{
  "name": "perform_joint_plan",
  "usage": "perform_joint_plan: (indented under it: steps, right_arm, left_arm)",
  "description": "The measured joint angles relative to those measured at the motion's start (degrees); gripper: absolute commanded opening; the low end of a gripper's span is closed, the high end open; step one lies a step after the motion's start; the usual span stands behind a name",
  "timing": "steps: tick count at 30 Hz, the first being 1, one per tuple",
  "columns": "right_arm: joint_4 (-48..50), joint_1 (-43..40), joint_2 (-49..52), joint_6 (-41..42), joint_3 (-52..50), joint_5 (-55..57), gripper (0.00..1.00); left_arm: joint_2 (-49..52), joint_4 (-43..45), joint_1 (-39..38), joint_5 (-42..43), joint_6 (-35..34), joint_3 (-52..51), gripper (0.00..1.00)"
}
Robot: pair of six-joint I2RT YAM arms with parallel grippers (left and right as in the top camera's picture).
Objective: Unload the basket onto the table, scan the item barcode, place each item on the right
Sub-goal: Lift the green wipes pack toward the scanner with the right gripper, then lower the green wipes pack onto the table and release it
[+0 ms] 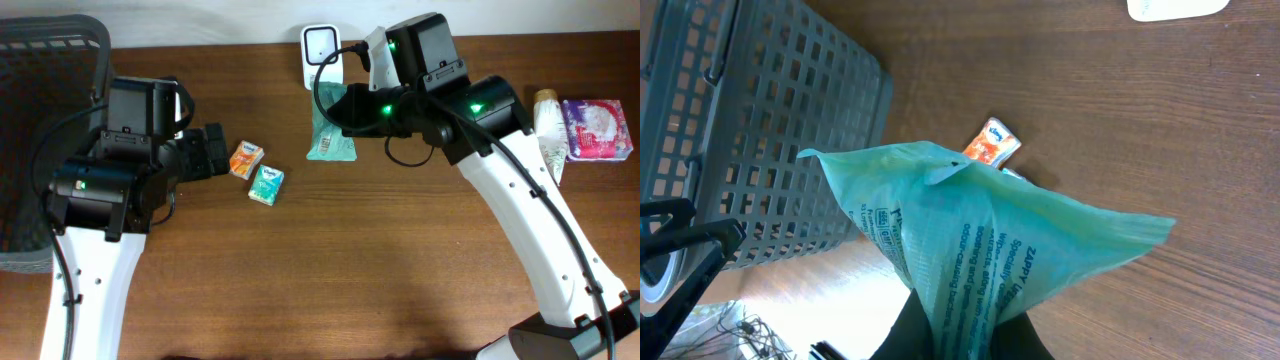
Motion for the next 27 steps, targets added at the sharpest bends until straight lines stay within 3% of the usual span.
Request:
perform_joint_plan:
  steps: [18, 27]
  right_arm:
    - [-4.2, 0.02, 0.0, -0.02, 0.0, 0.2, 0.04]
    - [-11.72, 0.02, 4.44, 0.46, 0.0, 10.54, 0.04]
  left_arm:
    - [-0.02, 0.0, 0.0, 0.0, 0.0, 0.0, 0.99]
    - [0.0, 0.0, 0.0, 0.0, 0.0, 0.0, 0.99]
